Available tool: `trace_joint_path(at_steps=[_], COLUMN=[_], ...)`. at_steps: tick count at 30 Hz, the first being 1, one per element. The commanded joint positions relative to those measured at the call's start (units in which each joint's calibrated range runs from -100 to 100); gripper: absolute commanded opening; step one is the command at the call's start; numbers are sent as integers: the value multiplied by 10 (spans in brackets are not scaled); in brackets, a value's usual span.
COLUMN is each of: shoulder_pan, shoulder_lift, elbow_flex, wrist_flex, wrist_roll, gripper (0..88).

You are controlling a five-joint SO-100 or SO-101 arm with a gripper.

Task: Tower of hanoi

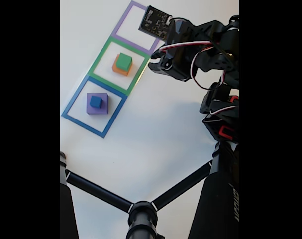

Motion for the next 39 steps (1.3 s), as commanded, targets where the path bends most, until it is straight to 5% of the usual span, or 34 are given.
trace_joint_path(at_steps=[1,8,18,23,39], shoulder_pan=[50,89,138,141,144], shoulder_lift=[4,20,-11,-34,111], elbow_flex=[-163,-207,-56,84,458], wrist_flex=[143,161,54,-99,-790], wrist_roll=[0,0,0,0,0], gripper=[22,10,130,314,353])
